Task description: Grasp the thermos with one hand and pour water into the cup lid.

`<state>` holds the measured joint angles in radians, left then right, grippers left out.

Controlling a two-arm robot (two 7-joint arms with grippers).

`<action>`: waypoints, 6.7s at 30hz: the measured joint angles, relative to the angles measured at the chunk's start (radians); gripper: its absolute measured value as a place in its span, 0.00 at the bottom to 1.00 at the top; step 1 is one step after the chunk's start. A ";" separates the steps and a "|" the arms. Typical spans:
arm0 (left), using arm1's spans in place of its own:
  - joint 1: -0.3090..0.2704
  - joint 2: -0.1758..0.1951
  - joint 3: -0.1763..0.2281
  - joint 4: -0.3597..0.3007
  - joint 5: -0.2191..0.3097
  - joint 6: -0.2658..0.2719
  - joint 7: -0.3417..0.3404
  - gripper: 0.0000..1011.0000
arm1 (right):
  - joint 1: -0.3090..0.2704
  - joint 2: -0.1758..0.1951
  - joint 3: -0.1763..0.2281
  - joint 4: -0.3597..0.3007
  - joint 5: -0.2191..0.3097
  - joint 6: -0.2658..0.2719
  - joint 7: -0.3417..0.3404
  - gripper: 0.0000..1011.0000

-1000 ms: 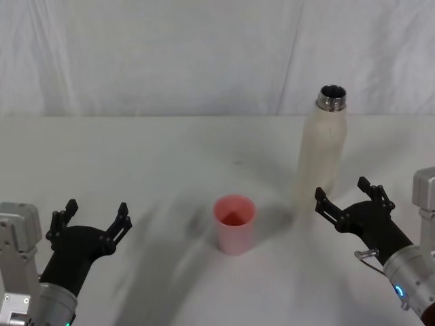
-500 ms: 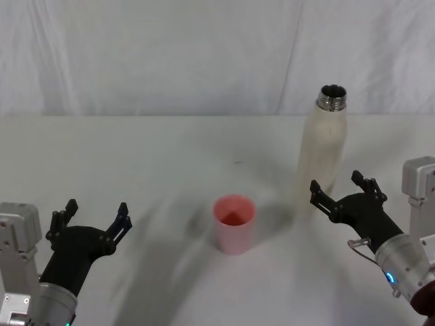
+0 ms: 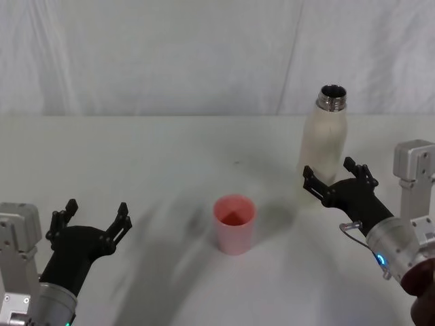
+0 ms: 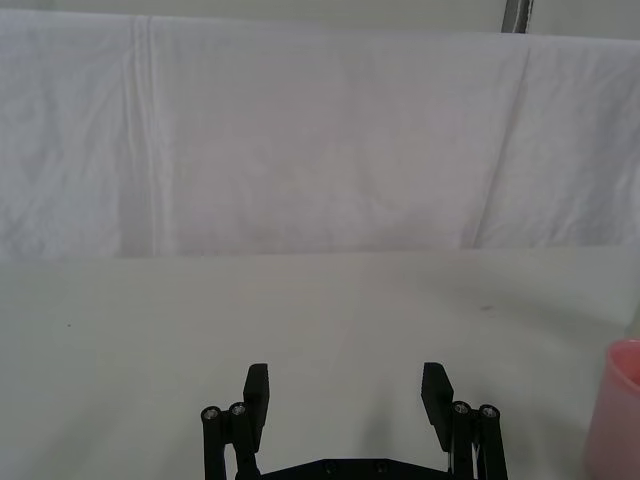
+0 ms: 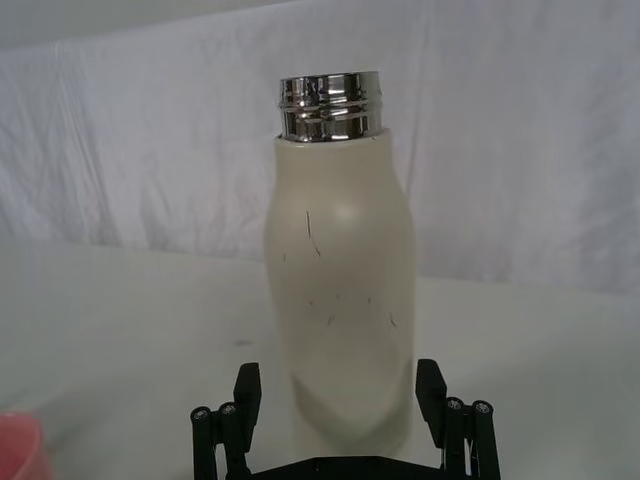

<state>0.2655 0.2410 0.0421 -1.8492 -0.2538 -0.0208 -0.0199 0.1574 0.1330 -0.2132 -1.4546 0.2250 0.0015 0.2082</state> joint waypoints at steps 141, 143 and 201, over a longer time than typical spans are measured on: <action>0.000 0.000 0.000 0.000 0.000 0.000 0.000 0.99 | 0.125 0.039 -0.043 0.066 -0.058 -0.005 0.022 0.95; 0.000 0.000 0.000 0.000 0.000 0.000 0.000 0.99 | 0.114 0.056 -0.048 0.038 -0.080 0.006 0.016 0.95; 0.000 0.000 0.000 0.000 0.000 0.000 0.000 0.99 | -0.020 0.204 -0.163 -0.155 -0.721 -0.013 -0.068 0.95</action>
<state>0.2655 0.2409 0.0421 -1.8492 -0.2538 -0.0208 -0.0199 0.1370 0.3366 -0.3767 -1.6097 -0.4959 -0.0110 0.1406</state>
